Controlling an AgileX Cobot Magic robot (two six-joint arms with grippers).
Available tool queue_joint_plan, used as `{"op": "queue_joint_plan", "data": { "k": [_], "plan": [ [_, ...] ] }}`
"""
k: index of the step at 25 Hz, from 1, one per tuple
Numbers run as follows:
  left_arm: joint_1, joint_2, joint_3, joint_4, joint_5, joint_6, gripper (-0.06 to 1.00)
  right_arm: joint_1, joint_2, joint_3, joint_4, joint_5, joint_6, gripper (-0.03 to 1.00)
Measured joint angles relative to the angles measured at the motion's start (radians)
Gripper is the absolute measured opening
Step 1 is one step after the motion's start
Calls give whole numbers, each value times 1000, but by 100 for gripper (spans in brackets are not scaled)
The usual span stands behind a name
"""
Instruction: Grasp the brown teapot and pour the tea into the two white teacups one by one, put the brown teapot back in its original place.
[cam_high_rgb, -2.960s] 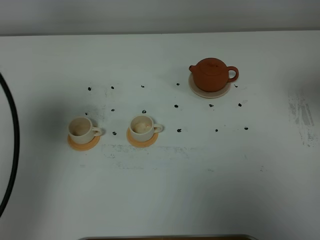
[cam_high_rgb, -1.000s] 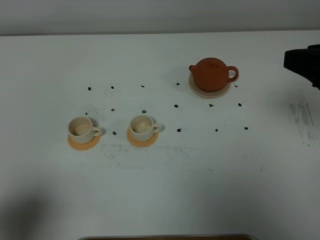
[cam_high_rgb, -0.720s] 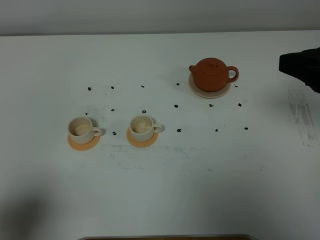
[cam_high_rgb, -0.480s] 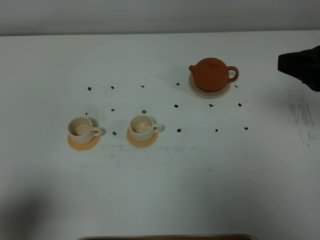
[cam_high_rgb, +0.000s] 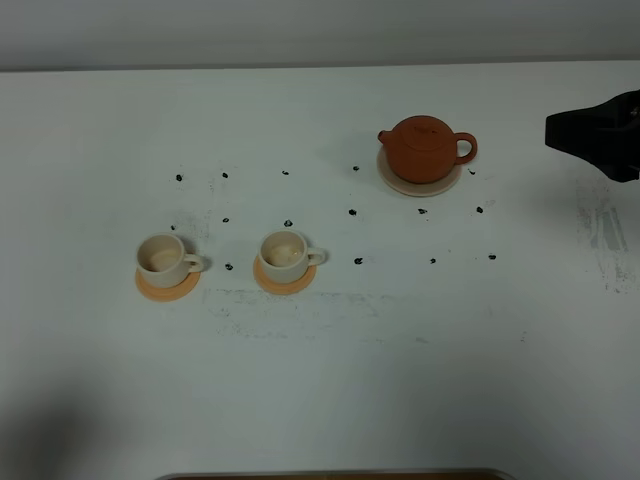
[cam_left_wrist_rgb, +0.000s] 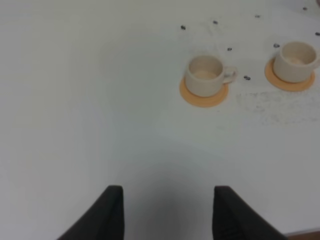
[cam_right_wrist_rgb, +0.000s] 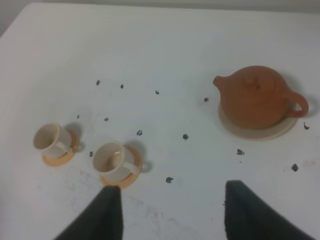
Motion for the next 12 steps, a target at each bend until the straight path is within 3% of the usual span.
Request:
{"op": "queue_joint_plan", "data": {
  "k": [12],
  "plan": [
    [38, -5, 0, 0, -1, 0, 43, 57, 0, 0, 4, -16, -25, 48]
  ]
}}
